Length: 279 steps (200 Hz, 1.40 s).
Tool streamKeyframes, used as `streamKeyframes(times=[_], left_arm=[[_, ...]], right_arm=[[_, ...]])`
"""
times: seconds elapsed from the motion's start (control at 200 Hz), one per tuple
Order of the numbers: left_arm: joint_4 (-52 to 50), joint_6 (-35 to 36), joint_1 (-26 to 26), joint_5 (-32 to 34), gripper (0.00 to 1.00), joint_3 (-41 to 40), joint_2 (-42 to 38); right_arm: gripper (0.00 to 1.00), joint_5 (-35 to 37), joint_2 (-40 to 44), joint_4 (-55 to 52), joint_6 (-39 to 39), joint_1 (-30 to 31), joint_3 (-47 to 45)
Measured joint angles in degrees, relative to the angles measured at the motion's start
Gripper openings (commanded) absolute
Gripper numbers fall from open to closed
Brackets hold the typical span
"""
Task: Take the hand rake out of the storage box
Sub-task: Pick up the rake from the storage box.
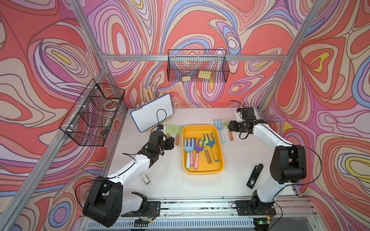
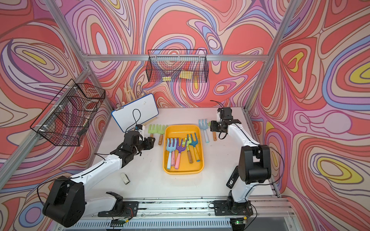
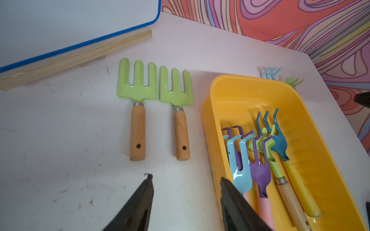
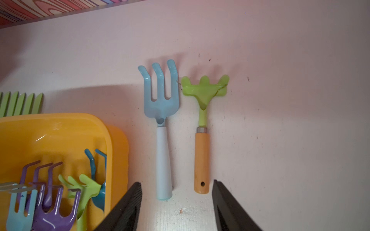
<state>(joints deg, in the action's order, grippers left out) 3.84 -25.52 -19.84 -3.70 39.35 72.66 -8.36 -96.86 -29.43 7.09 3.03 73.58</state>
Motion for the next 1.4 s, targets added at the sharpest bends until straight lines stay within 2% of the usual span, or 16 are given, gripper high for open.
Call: streamKeyframes(times=[0.265, 0.501, 0.886, 1.031, 1.397], left_arm=[[0.0, 0.0, 0.0, -0.2, 0.58, 0.0, 0.0], [0.0, 0.0, 0.0, -0.4, 0.58, 0.0, 0.0], [1.8, 0.6, -0.2, -3.4, 0.55, -0.1, -1.0], [2.7, 1.6, -1.2, -4.1, 0.54, -0.1, -1.0], [3.1, 2.2, -1.7, -4.5, 0.54, -0.1, -1.0]], right_arm=[[0.56, -8.9, 7.3, 2.0, 3.8, 0.1, -10.2], [0.51, -12.1, 12.1, 2.1, 6.1, 3.5, -11.8], [0.42, -6.3, 11.9, 1.6, 8.4, 17.5, -12.7], [0.46, -3.5, 10.4, 1.6, 9.4, 21.1, -12.7], [0.48, 2.7, 4.9, 0.9, 11.6, 28.5, -12.7]])
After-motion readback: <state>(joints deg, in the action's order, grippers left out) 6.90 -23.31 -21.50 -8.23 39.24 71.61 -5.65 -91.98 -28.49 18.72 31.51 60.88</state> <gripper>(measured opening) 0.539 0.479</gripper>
